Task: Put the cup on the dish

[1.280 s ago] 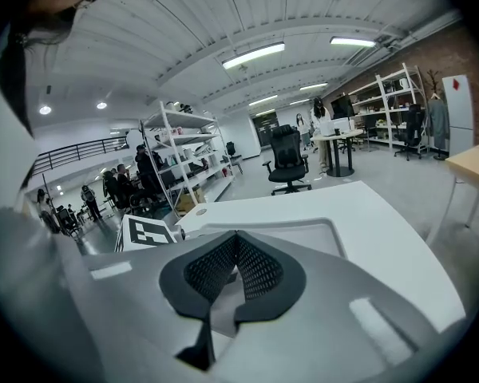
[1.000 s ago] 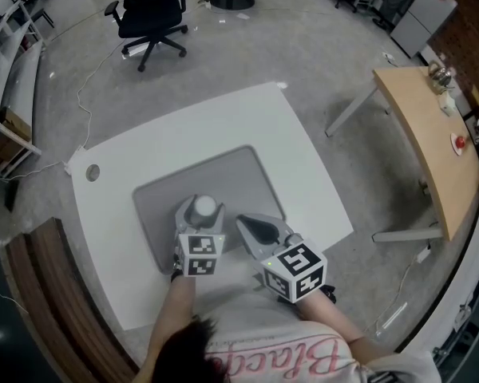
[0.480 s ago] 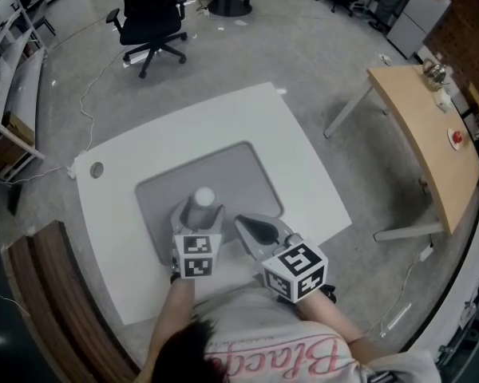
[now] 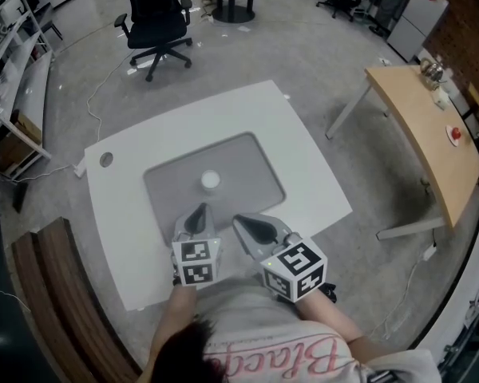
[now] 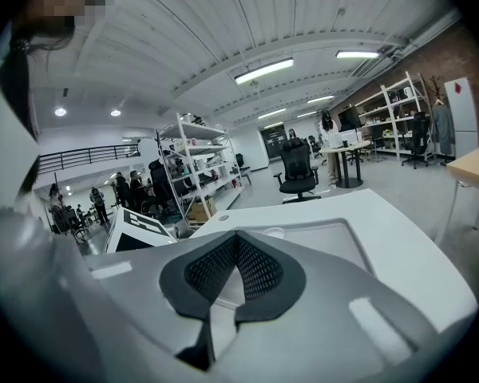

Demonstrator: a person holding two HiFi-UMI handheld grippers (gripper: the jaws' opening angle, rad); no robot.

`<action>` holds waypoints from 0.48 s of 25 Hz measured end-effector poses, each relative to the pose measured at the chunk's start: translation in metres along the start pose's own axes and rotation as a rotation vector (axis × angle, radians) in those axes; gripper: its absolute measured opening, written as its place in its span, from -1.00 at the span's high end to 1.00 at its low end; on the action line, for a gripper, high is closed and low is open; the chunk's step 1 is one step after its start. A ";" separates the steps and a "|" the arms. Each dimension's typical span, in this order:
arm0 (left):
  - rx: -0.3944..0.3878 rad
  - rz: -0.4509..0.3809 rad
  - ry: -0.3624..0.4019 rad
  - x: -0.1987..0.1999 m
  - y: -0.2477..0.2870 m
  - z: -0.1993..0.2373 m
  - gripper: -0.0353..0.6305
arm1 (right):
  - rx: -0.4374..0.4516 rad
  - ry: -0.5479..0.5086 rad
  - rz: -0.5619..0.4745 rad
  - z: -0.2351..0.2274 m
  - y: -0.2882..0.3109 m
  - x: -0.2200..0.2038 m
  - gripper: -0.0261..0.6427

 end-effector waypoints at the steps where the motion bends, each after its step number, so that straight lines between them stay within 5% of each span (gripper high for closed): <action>1: -0.004 -0.006 0.000 -0.001 -0.005 0.001 0.89 | 0.001 -0.003 -0.004 0.004 -0.001 -0.001 0.92; 12: -0.063 -0.072 -0.009 -0.011 -0.058 -0.001 0.89 | -0.022 -0.032 -0.063 0.049 -0.026 -0.014 0.92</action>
Point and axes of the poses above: the fingertips, and each gripper's own axes: y forward along the fingers, z to its left, x out of its top, the point moved 8 cm from there along -y, backward along the fingers, and after that the axes turned 7 degrees about x, right-handed, at the moved point
